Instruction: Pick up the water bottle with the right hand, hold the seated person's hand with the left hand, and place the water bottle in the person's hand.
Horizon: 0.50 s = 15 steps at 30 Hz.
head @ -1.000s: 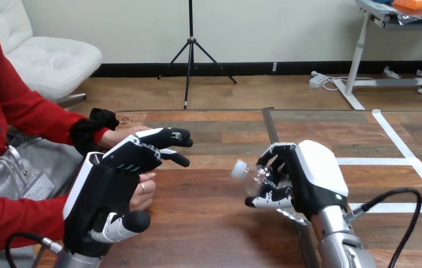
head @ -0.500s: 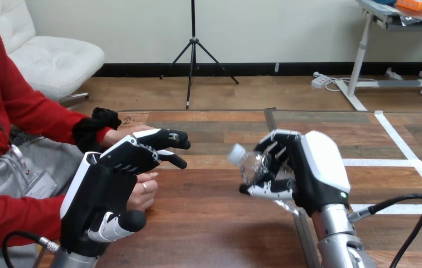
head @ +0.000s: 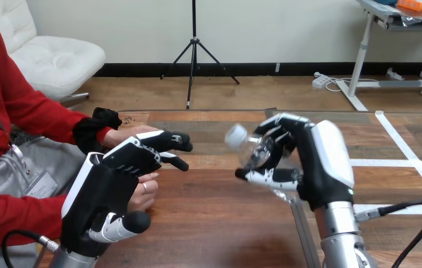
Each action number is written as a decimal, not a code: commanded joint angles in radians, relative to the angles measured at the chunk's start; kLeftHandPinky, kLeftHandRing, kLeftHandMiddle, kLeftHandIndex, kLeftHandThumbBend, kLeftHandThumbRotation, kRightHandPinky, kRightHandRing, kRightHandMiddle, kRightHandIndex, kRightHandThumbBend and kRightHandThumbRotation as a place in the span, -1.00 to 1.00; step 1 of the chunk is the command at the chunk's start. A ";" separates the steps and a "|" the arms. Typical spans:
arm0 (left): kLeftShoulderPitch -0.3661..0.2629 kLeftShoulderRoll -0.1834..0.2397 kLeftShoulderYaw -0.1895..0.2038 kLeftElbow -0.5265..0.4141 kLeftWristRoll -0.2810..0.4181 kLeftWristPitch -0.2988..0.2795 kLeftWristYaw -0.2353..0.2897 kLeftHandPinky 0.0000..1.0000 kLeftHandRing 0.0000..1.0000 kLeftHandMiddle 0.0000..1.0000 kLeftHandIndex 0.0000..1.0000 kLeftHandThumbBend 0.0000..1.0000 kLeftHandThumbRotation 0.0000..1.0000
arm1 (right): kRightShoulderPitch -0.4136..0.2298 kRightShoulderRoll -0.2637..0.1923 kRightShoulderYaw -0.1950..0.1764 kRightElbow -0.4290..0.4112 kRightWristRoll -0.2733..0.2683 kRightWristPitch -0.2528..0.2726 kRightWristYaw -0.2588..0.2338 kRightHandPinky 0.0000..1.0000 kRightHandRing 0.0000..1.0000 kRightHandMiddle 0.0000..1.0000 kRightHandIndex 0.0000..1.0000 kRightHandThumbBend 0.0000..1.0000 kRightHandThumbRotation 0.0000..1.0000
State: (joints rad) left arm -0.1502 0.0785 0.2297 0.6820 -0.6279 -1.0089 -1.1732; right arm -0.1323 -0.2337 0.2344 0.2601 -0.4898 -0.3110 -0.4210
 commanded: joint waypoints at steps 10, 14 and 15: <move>-0.050 0.020 0.008 0.003 0.048 -0.047 0.040 0.20 0.47 0.50 0.46 0.86 0.33 | -0.037 0.054 -0.087 -0.004 0.103 -0.186 -0.051 -0.26 -0.18 -0.06 -0.04 0.56 -1.00; -0.051 0.026 0.005 0.006 0.058 -0.056 0.048 0.20 0.46 0.50 0.46 0.85 0.36 | -0.045 0.071 -0.102 0.026 0.132 -0.237 -0.053 -0.26 -0.17 -0.05 -0.04 0.56 -1.00; -0.050 0.028 0.004 0.005 0.058 -0.054 0.049 0.21 0.46 0.50 0.46 0.85 0.36 | -0.046 0.074 -0.104 0.032 0.134 -0.246 -0.054 -0.26 -0.16 -0.05 -0.04 0.57 -1.00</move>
State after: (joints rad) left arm -0.1502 0.0857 0.2316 0.6820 -0.5825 -1.0498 -1.1396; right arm -0.1197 -0.1883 0.1714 0.2794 -0.3886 -0.4832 -0.4489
